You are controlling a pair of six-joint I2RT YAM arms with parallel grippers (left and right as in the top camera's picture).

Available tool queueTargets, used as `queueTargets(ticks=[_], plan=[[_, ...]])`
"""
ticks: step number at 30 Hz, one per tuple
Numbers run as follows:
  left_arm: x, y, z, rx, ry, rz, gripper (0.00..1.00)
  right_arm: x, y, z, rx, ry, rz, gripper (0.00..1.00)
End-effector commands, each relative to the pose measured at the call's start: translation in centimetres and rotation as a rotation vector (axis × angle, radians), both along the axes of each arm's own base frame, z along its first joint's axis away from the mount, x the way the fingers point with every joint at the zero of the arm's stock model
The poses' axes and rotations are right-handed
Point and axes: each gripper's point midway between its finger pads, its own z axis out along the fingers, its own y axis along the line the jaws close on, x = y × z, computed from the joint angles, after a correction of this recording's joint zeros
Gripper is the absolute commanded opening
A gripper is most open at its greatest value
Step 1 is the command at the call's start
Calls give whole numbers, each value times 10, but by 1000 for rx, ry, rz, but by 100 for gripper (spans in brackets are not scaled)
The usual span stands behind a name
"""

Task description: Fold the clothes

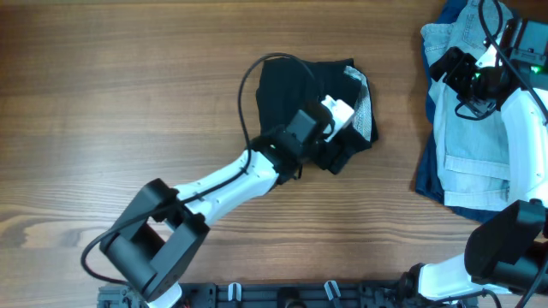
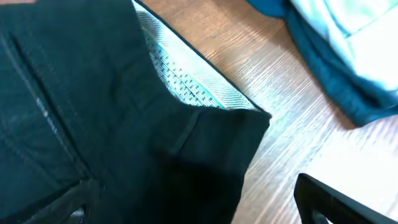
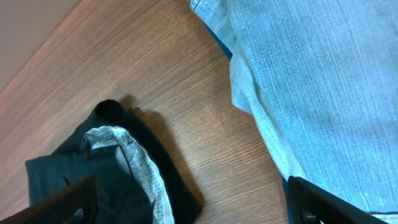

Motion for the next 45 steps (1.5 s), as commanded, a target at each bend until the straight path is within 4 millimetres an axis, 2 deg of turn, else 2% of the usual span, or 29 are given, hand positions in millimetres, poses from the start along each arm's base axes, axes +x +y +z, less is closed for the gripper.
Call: queueTargets(ticks=[1, 7, 11, 13, 16, 17, 19, 20, 21, 22, 24, 26, 30, 35, 37, 41, 44, 45], plan=[[3, 0, -28, 107, -57, -17, 100, 3, 4, 12, 8, -34, 23, 96], [-1, -14, -31, 166, -174, -138, 96, 3, 5, 12, 16, -36, 30, 96], [0, -18, -52, 178, -161, -142, 95, 3, 5, 12, 16, -37, 31, 96], [4, -14, -70, 225, -171, -145, 94, 3, 5, 12, 16, -36, 31, 96], [15, -11, -76, 256, -222, -118, 93, 3, 5, 12, 13, -37, 33, 96], [16, -12, -75, 253, -227, -116, 88, 3, 5, 12, 13, -37, 33, 96], [18, -10, -74, 257, -236, -104, 68, 3, 5, 12, 14, -37, 34, 96], [25, -4, -73, 283, -253, -68, 50, 3, 5, 12, 14, -37, 33, 96], [31, 3, -73, 301, -264, -34, 26, 3, 5, 12, 14, -36, 33, 96], [40, 13, -71, 331, -282, 13, 13, 3, 5, 12, 14, -36, 33, 96], [54, 30, -70, 362, -294, 73, 4, 3, 5, 12, 14, -36, 33, 96], [63, 43, -72, 373, -285, 103, 4, 3, 5, 12, 14, -35, 34, 96], [82, 89, -81, 445, -233, 223, 4, 3, 5, 11, 11, -35, 38, 96], [108, 181, -95, 444, -65, 540, 4, 3, 5, 11, 4, -35, 50, 97], [116, 210, -97, 415, -18, 654, 4, 2, 6, 11, 5, -32, 51, 96], [129, 299, -103, 328, 99, 974, 4, 1, 6, 10, 5, -28, 52, 96], [135, 357, -103, 291, 134, 1106, 4, 1, 6, 10, 6, -28, 52, 96], [140, 386, -100, 247, 130, 1199, 4, 1, 6, 10, 6, -26, 53, 96]])
